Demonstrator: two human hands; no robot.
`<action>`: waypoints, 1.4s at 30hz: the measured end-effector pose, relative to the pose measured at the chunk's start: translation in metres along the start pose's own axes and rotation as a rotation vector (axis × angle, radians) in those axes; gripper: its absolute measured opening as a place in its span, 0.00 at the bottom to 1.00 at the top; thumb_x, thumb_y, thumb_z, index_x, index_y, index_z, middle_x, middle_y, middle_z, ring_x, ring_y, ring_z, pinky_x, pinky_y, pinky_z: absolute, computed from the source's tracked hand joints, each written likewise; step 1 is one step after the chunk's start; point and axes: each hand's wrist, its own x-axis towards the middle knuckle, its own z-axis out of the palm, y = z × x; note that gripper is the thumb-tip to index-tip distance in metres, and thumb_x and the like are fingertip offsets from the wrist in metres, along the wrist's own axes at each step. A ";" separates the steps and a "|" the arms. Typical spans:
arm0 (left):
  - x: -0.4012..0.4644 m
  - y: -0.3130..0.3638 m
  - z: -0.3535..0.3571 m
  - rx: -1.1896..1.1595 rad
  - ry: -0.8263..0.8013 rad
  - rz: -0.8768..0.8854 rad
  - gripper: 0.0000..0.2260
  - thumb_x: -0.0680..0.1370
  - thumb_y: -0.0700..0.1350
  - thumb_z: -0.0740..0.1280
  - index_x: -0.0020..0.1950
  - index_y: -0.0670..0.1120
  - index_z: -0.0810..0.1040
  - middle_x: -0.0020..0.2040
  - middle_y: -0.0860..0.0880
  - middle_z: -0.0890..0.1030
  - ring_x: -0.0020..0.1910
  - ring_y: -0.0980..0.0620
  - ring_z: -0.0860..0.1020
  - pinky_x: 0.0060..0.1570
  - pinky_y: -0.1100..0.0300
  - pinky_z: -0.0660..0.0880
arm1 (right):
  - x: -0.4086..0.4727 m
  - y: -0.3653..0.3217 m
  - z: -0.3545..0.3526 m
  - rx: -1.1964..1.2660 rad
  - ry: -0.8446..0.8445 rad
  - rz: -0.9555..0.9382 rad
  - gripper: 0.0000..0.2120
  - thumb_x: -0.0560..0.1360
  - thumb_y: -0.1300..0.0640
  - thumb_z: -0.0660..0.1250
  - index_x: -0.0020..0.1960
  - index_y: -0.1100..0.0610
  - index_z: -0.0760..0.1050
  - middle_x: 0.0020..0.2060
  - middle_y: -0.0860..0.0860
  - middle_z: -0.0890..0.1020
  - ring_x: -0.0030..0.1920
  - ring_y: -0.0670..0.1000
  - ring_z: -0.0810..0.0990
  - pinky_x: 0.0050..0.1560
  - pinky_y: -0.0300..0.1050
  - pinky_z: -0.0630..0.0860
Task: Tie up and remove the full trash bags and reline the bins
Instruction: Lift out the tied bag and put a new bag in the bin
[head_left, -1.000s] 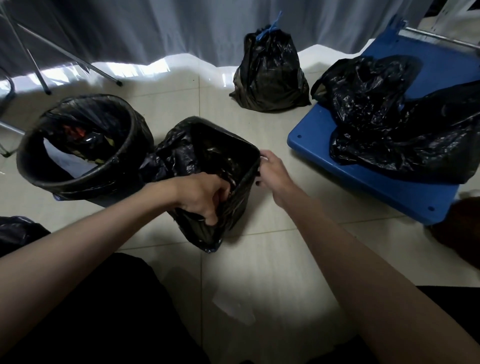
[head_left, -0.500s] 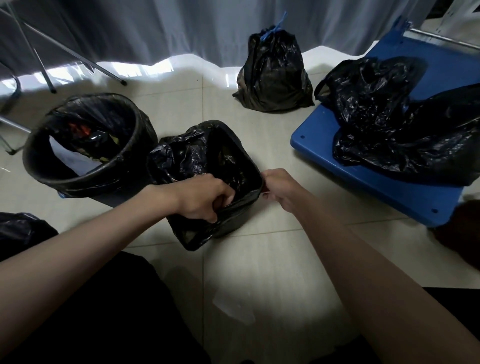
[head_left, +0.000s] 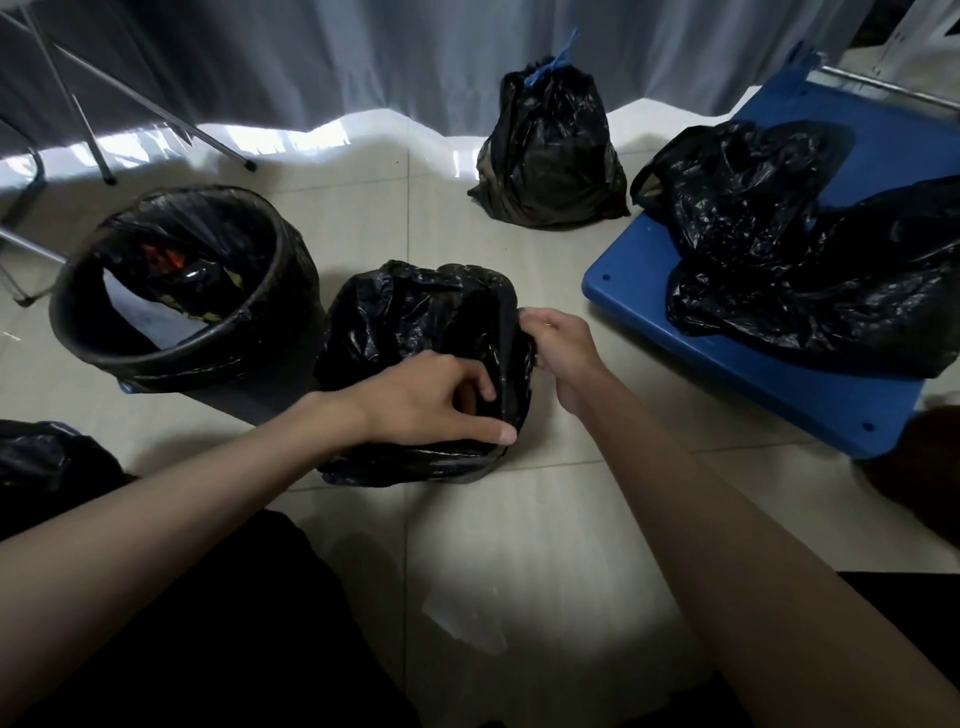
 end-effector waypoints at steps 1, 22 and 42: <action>0.000 0.002 0.004 -0.011 0.008 0.016 0.20 0.69 0.64 0.72 0.54 0.54 0.79 0.41 0.57 0.82 0.40 0.62 0.79 0.47 0.62 0.77 | 0.002 0.001 0.001 -0.001 0.022 -0.002 0.09 0.77 0.58 0.68 0.54 0.59 0.82 0.47 0.53 0.85 0.47 0.50 0.81 0.51 0.45 0.78; 0.021 -0.065 -0.020 0.791 -0.081 -0.136 0.35 0.72 0.66 0.66 0.76 0.55 0.63 0.76 0.50 0.62 0.73 0.45 0.62 0.71 0.48 0.61 | -0.041 -0.062 0.058 -1.126 -0.165 -0.709 0.13 0.75 0.50 0.63 0.57 0.49 0.80 0.53 0.50 0.83 0.57 0.53 0.79 0.63 0.52 0.72; -0.043 -0.076 -0.043 0.433 0.135 -0.322 0.42 0.69 0.64 0.72 0.72 0.39 0.64 0.69 0.41 0.68 0.69 0.41 0.68 0.67 0.50 0.68 | -0.096 -0.054 0.034 -1.259 0.041 -0.326 0.19 0.77 0.59 0.68 0.64 0.61 0.66 0.61 0.56 0.65 0.45 0.56 0.72 0.44 0.52 0.71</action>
